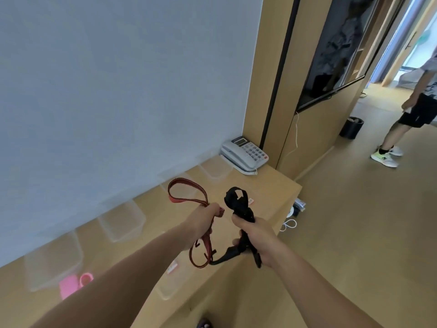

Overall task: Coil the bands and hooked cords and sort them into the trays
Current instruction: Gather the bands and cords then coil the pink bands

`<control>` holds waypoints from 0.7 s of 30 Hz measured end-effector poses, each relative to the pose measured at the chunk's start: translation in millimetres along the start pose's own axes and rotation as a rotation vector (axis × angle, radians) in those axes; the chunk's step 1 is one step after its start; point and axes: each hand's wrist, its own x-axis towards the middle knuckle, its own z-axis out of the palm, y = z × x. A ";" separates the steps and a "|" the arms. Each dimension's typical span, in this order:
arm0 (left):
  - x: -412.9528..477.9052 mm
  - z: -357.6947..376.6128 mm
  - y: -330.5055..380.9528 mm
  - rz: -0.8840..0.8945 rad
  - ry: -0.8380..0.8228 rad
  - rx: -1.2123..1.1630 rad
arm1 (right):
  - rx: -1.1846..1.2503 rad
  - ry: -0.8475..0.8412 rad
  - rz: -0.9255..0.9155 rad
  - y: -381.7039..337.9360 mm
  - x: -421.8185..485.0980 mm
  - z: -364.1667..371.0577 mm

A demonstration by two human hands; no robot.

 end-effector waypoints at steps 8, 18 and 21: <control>100.1 5.8 52.5 -0.033 0.016 -0.217 | -0.150 0.087 -0.005 -57.7 105.2 -28.8; 169.9 -33.5 70.0 0.083 0.147 -0.715 | -0.289 0.176 -0.145 -101.0 193.6 -46.5; 176.2 -27.5 81.7 0.029 0.033 -1.016 | -0.414 0.052 -0.183 -107.0 213.6 -45.7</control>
